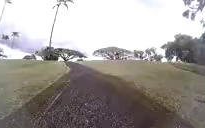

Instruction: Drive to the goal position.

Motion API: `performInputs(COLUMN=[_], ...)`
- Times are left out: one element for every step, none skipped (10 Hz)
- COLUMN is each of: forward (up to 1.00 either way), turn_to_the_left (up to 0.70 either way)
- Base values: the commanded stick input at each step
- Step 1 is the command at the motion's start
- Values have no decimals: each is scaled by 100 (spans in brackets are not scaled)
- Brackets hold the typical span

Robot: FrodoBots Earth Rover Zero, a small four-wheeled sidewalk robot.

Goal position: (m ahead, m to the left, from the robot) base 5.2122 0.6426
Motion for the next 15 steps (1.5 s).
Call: performInputs(forward=[69, 69, 68, 69, 69, 69, 68, 68, 69, 69, 69, 69, 69, 69, 69], turn_to_the_left=[4, 16, 28, 30, 19, 5, 2, 2, 11, 35, 32, 9, 3, 3, 3])
